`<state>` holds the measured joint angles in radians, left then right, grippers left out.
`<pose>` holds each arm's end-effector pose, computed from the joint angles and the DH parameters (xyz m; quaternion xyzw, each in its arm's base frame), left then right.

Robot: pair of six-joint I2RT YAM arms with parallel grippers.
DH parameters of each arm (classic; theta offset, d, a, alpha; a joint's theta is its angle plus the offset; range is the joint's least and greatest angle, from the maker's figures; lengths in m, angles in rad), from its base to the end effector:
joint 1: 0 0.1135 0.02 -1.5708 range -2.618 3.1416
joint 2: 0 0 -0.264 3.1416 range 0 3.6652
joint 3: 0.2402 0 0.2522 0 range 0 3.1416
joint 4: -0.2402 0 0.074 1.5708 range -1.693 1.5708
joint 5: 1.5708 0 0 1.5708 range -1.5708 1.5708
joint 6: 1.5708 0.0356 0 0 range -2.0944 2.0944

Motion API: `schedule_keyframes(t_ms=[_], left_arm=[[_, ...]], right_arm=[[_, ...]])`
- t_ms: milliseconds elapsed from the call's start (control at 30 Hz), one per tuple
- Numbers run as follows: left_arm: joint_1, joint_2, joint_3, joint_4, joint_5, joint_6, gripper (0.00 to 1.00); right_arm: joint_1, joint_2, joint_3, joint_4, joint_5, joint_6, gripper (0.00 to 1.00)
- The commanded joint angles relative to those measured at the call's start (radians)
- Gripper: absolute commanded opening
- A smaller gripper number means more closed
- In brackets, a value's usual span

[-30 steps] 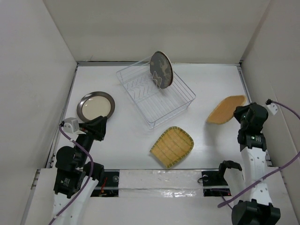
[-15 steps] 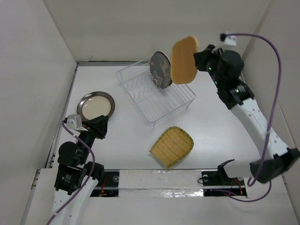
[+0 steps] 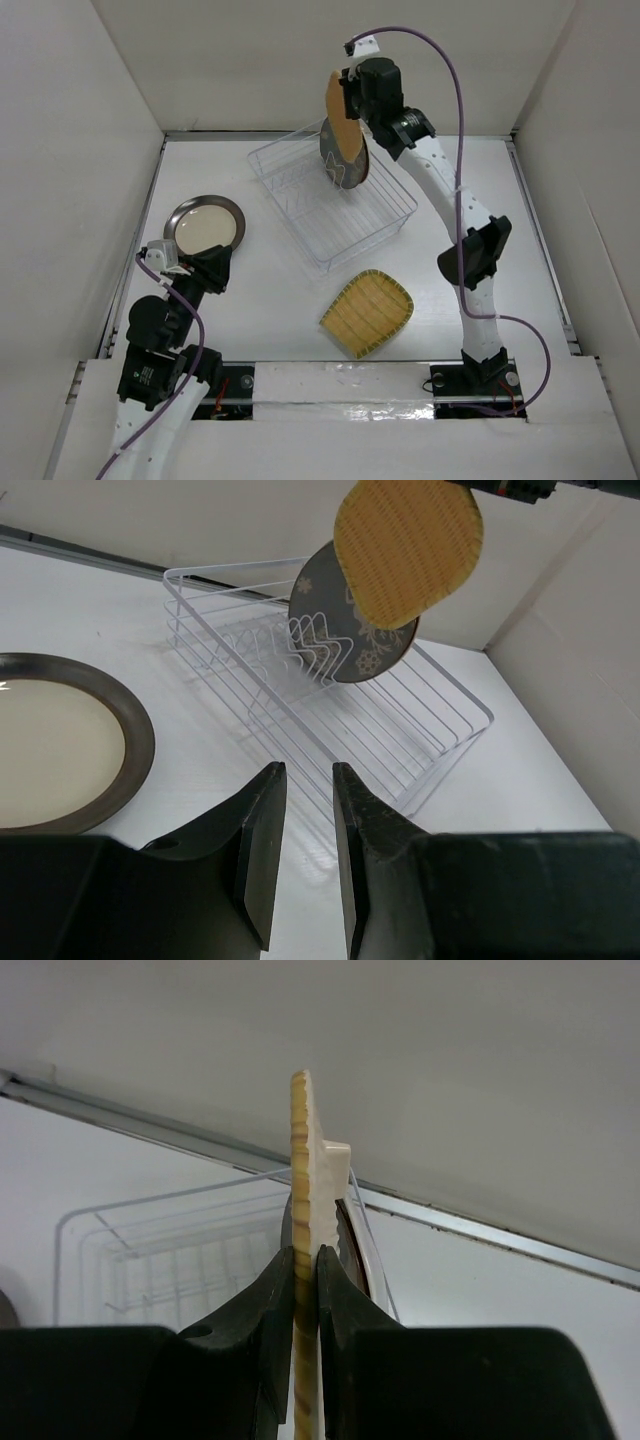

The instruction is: Load the plates into the dish rack

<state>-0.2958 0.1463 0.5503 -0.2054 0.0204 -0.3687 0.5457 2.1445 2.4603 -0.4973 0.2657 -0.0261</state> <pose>0.0648 -0.0205 0.3251 -0.0152 0.6334 -0.2585 0.7293 0.4186 0.2432 0.4488 -0.1334 0.7545 0.0646 0.6393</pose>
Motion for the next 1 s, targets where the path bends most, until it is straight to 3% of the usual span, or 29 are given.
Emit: schedule_keyframes(t_ms=[0,667,967], left_arm=[[-0.008,0.021,0.037,0.029,-0.011,-0.001,0.22],[-0.008,0.024,0.039,0.026,-0.011,-0.001,0.22],[-0.008,0.024,0.037,0.027,-0.011,-0.001,0.22]], right_arm=[[0.017,0.006,0.082,0.051,0.052,-0.077,0.0],[0.036,0.034,-0.165,0.111,-0.108,-0.009,0.0],[0.088,-0.077,-0.296,0.178,-0.111,-0.058,0.0]])
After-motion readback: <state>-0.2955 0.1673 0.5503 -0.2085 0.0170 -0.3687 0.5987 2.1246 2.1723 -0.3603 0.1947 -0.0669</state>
